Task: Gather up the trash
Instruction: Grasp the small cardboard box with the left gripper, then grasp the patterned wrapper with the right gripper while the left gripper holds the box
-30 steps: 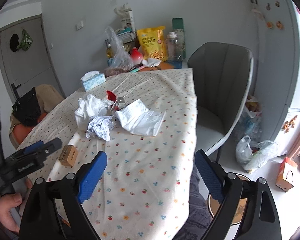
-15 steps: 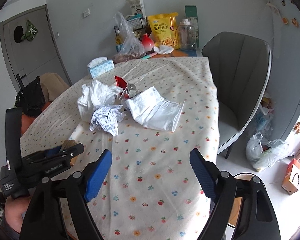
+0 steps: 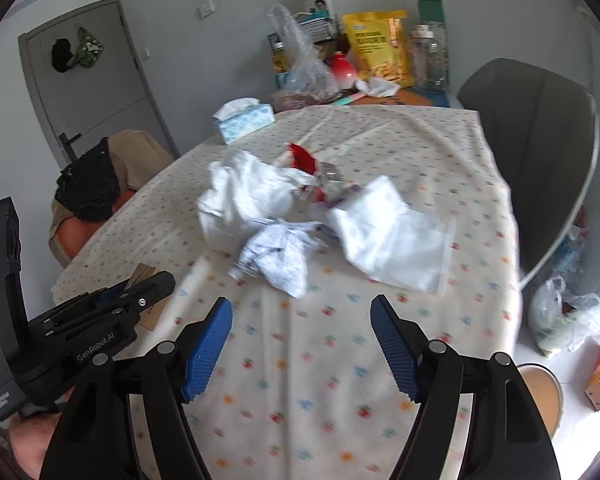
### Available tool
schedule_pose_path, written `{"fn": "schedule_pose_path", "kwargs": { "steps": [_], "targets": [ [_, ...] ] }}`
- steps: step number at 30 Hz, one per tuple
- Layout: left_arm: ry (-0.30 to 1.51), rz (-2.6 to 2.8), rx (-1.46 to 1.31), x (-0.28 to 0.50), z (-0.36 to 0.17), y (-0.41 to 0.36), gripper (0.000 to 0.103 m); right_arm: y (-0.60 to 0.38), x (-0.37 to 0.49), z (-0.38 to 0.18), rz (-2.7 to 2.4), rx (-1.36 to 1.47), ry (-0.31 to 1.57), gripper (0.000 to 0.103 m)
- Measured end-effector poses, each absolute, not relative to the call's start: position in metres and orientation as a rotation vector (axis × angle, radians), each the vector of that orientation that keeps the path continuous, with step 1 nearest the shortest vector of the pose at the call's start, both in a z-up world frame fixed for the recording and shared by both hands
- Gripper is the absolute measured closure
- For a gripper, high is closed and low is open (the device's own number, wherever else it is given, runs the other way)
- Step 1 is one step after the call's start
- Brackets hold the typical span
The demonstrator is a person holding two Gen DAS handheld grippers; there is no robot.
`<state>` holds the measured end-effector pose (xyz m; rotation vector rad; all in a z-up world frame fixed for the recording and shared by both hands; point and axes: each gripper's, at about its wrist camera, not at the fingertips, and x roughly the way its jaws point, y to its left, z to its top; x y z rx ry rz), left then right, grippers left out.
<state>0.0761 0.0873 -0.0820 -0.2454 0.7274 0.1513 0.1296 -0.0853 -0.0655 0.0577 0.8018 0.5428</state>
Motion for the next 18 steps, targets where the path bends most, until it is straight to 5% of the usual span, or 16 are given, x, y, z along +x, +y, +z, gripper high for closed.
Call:
{"fn": "schedule_pose_path", "kwargs": {
  "steps": [11,13,14,18],
  "targets": [
    [0.672,0.209,-0.271,0.068,-0.069,0.115,0.069,-0.036,0.164,-0.074,0.592,0.044,0.845,0.042],
    [0.670,0.212,-0.283,0.070,-0.071,0.119,0.069,-0.031,0.170,-0.079,0.589,0.040,0.851,0.051],
    [0.669,0.213,-0.287,0.070,-0.071,0.120,0.069,-0.030,0.173,-0.082,0.591,0.043,0.864,0.069],
    [0.664,0.210,-0.288,0.072,-0.070,0.121,0.069,-0.038,0.174,-0.082,0.604,0.069,0.870,0.075]
  ]
}}
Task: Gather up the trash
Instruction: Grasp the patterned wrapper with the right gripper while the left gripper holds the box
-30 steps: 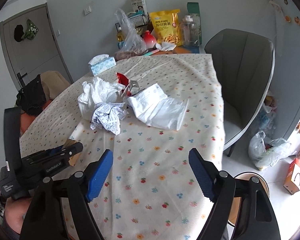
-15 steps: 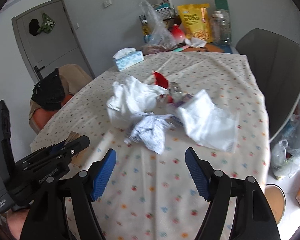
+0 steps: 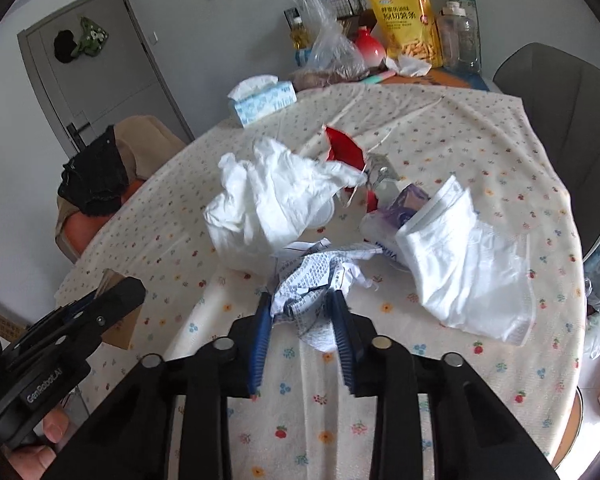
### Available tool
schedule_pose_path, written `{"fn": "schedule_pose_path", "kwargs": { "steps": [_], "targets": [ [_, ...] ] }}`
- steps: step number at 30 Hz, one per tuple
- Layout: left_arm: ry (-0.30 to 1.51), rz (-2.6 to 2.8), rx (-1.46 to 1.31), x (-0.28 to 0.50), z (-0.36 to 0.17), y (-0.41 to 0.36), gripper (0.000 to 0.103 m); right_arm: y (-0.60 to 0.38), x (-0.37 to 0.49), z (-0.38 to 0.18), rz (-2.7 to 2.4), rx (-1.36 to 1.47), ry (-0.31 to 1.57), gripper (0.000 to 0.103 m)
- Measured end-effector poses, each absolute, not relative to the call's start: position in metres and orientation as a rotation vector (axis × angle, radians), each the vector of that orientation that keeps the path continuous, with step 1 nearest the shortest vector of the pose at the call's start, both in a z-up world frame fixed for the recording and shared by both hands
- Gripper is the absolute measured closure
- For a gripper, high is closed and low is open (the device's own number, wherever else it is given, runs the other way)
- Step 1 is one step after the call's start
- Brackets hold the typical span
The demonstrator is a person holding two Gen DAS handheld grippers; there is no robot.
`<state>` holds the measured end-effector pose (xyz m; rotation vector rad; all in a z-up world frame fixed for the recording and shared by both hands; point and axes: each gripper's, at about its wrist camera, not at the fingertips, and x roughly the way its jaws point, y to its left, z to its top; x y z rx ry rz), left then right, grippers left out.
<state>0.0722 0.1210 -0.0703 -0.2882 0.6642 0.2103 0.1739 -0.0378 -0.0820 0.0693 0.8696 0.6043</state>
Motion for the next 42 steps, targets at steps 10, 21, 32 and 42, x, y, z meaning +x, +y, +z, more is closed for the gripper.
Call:
{"fn": "schedule_pose_path", "kwargs": {
  "steps": [10,21,32,42],
  "targets": [
    [0.617,0.174,-0.274,0.069,-0.051,0.105,0.069,-0.077,0.142,-0.050,0.618,0.104,0.776,0.076],
    [0.543,0.143,-0.229,0.073,-0.020,0.063,0.069,-0.144,0.118,-0.015,0.568,0.150,0.683,0.076],
    [0.531,0.042,-0.191,0.087,-0.010,0.002,0.069,-0.219,0.115,-0.013,0.443,0.204,0.656,0.076],
    [0.546,-0.060,-0.148,0.112,-0.013,-0.054,0.069,-0.280,0.121,-0.024,0.303,0.255,0.651,0.076]
  ]
}}
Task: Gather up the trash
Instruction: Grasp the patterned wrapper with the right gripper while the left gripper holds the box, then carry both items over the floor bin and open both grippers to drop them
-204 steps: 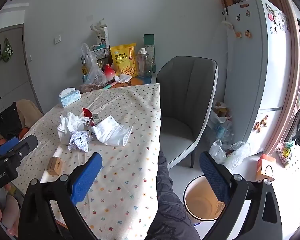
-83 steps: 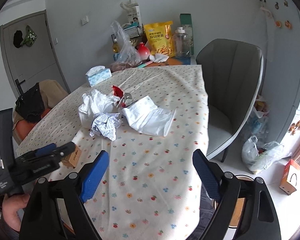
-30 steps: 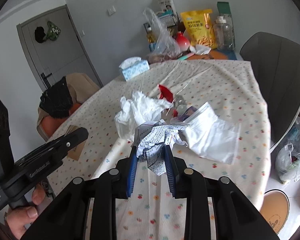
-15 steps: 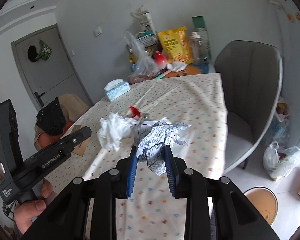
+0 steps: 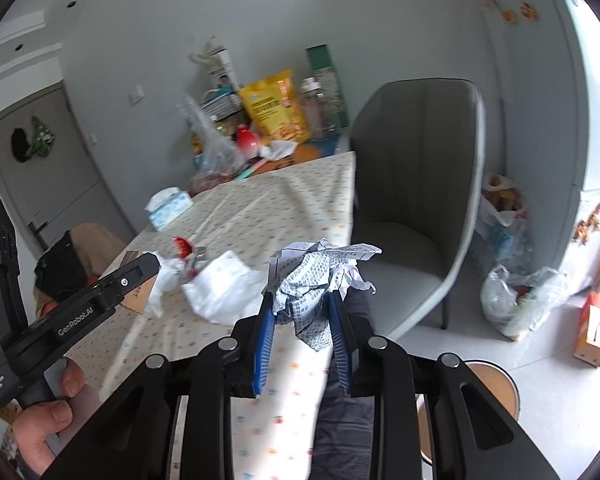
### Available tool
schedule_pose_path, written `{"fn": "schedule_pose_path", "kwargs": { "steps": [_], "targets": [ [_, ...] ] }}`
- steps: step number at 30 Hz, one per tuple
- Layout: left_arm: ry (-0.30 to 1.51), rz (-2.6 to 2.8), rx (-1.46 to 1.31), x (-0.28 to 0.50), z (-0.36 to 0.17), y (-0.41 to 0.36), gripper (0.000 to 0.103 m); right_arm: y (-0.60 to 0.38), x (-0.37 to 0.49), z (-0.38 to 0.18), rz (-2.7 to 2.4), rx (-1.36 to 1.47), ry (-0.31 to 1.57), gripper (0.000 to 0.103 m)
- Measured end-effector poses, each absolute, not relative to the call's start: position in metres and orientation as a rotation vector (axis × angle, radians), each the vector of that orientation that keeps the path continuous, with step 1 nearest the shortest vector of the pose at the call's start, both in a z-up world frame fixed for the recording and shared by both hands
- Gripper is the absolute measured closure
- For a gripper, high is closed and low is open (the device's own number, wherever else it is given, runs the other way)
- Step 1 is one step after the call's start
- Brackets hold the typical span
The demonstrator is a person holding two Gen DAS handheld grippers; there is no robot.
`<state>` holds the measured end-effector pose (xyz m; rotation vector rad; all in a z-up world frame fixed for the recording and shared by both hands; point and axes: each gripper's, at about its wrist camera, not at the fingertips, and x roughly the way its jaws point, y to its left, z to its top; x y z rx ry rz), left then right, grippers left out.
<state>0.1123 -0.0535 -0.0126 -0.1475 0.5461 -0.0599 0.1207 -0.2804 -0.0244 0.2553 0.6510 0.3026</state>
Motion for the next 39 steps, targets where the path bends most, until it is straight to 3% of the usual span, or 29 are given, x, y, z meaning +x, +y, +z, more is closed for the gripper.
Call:
{"fn": "schedule_pose_path", "kwargs": {
  "steps": [23,28,30,39],
  "targets": [
    [0.695,-0.280,-0.020,0.173,-0.054,-0.189,0.069,-0.415,0.137,-0.121,0.004,0.390,0.763,0.075],
    [0.725,-0.317,0.004,0.181,-0.064,-0.212,0.069,-0.439,0.145,-0.148,-0.037,0.432,0.811,0.063],
    [0.737,-0.328,0.011,0.183,-0.067,-0.220,0.069,-0.446,0.146,-0.158,-0.042,0.457,0.823,0.047],
    [0.797,-0.391,0.058,0.192,-0.083,-0.262,0.069,-0.484,0.125,-0.165,-0.108,0.506,0.802,0.047]
  ]
}}
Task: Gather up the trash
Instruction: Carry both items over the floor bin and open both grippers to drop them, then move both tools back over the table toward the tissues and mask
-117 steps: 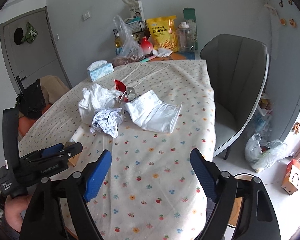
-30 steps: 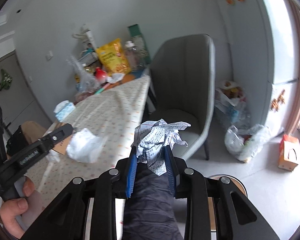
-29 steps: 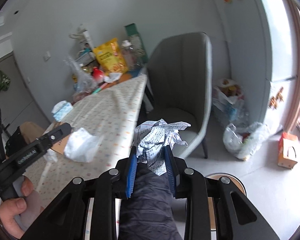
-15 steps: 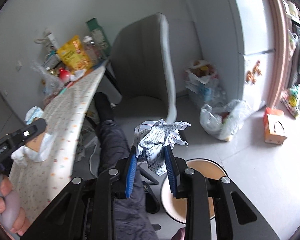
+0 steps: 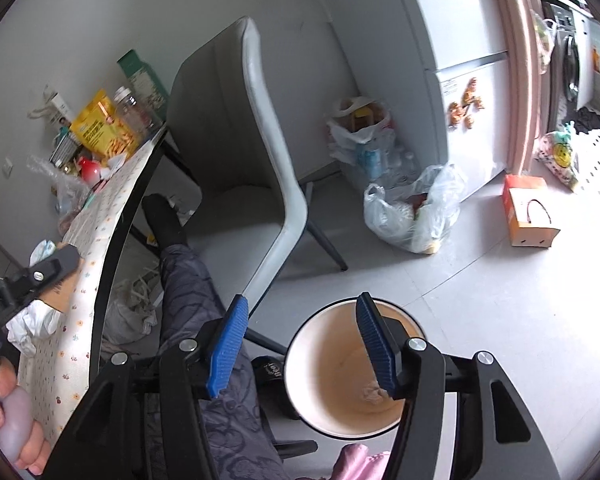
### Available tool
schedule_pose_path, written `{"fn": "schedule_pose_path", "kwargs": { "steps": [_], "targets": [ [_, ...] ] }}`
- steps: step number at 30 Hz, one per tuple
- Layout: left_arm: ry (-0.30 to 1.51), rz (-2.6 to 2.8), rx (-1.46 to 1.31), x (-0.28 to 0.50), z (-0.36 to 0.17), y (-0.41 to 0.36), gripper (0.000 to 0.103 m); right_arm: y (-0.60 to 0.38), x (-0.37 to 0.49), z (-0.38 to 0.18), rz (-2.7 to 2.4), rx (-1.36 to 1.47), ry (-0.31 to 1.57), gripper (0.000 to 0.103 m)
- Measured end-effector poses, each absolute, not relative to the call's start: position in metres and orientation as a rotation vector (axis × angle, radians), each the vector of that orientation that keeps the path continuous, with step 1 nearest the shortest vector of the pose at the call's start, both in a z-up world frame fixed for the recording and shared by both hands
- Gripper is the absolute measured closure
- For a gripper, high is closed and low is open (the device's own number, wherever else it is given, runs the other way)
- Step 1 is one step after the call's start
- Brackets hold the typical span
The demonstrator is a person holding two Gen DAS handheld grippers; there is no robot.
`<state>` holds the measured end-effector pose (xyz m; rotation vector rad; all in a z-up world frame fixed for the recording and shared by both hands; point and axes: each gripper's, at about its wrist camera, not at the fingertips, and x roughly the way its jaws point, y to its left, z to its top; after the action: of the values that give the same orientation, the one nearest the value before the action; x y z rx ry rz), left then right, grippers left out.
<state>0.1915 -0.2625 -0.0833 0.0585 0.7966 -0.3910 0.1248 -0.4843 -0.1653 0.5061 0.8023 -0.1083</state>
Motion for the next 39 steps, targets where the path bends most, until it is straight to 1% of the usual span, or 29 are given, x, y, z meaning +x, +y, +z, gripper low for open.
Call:
{"fn": "schedule_pose_path", "kwargs": {
  "steps": [2,6,13,15,16,17,18,20,22,24,25,27,29,39],
  "targets": [
    [0.808,-0.411,0.070,0.192,-0.087,-0.274,0.069,-0.492,0.117,-0.160,-0.127,0.507,0.791,0.046],
    [0.829,-0.451,0.091,0.193,-0.092,-0.296,0.069,-0.505,0.103,-0.148,-0.169,0.501,0.751,0.040],
    [0.869,-0.526,0.120,0.195,-0.099,-0.333,0.068,-0.531,0.088,-0.143,-0.219,0.531,0.723,0.038],
    [0.873,-0.540,0.112,0.195,-0.097,-0.337,0.051,-0.534,0.087,-0.142,-0.221,0.536,0.718,0.037],
    [0.860,-0.543,0.095,0.196,-0.094,-0.335,0.030,-0.534,0.087,-0.141,-0.219,0.537,0.715,0.037],
    [0.844,-0.542,0.080,0.195,-0.091,-0.333,0.021,-0.533,0.087,-0.140,-0.217,0.536,0.714,0.037],
    [0.827,-0.539,0.069,0.195,-0.087,-0.330,0.019,-0.531,0.087,-0.139,-0.214,0.534,0.713,0.037],
    [0.816,-0.537,0.053,0.195,-0.079,-0.322,0.017,-0.525,0.090,-0.136,-0.201,0.525,0.710,0.036],
    [0.804,-0.515,0.036,0.198,-0.072,-0.310,0.017,-0.517,0.092,-0.133,-0.185,0.514,0.704,0.032],
    [0.787,-0.482,0.019,0.201,-0.064,-0.296,0.012,-0.509,0.095,-0.129,-0.169,0.501,0.700,0.025],
    [0.778,-0.468,0.009,0.201,-0.061,-0.289,0.009,-0.503,0.097,-0.126,-0.158,0.490,0.697,0.023],
    [0.748,-0.435,-0.009,0.199,-0.052,-0.273,0.007,-0.491,0.099,-0.118,-0.141,0.470,0.683,0.013],
    [0.724,-0.409,-0.024,0.196,-0.045,-0.258,0.006,-0.480,0.100,-0.111,-0.133,0.453,0.662,0.007],
    [0.625,-0.235,-0.125,0.178,-0.024,-0.179,0.006,-0.412,0.113,-0.082,-0.110,0.346,0.636,0.008]
  ]
}}
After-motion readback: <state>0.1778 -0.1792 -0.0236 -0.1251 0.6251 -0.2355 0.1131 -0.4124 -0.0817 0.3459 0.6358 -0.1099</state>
